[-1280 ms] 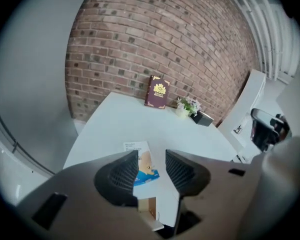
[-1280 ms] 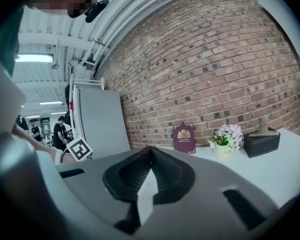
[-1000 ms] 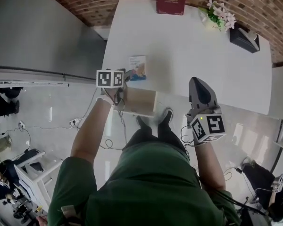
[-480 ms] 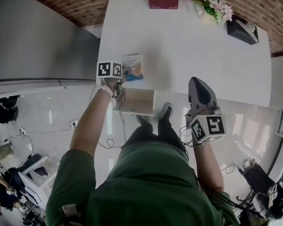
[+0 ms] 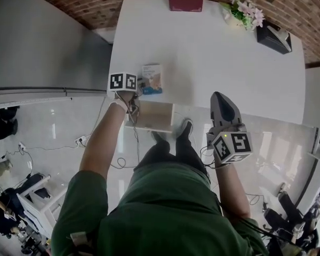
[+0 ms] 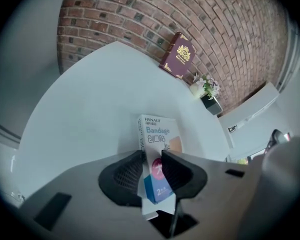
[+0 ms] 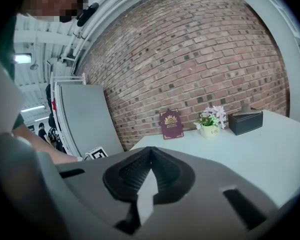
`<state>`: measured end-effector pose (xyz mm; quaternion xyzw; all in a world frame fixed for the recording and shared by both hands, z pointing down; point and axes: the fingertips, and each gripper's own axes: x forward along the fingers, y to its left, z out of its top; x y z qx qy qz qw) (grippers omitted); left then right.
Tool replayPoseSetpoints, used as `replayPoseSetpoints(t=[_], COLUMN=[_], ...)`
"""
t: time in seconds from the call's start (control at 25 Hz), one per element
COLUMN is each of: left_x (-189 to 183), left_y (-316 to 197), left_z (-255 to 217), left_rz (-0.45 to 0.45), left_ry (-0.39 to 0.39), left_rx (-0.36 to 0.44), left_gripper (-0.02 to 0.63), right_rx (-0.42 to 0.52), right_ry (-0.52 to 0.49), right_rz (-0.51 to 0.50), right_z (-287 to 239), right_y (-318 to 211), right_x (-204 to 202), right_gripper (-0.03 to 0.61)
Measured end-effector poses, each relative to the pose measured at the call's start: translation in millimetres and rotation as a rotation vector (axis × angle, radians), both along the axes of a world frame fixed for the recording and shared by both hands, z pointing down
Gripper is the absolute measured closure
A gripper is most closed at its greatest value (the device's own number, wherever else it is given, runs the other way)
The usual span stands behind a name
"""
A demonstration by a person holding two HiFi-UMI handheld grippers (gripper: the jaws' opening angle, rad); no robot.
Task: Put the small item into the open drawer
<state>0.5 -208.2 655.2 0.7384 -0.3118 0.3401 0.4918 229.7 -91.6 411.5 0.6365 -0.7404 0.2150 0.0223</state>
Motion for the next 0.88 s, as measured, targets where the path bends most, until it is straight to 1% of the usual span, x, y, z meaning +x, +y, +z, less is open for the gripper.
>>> replayPoseSetpoints(t=[0.2, 0.28, 0.4, 0.6, 0.88], left_x=[-0.1, -2.9, -8.9, -16.9, -27.7], left_y=[15.1, 18.4, 28.0, 40.6, 54.5], left_z=[-2.1, -4.0, -4.3, -9.7, -23.8], left_rz=[-0.013, -0.027, -0.034, -0.060, -0.056], left_ry=[0.052, 0.074, 0.091, 0.141, 0.144], left_rx=[-0.003, 0.009, 0.014, 0.030, 0.099], left_gripper=[0.533, 0.575, 0.578, 0.586, 0.592], right_rx=[-0.008, -0.010, -0.017, -0.029, -0.044], right_ry=[-0.019, -0.026, -0.037, -0.048, -0.058], right_rz=[-0.033, -0.048, -0.072, -0.114, -0.161], right_z=[3.9, 5.6, 7.6, 10.9, 17.3], right_y=[-4.6, -6.4, -7.2, -7.7, -8.4], right_x=[-11.9, -17.2, -27.2, -46.8, -67.0], right_gripper=[0.575, 0.575, 0.575, 0.575, 0.575])
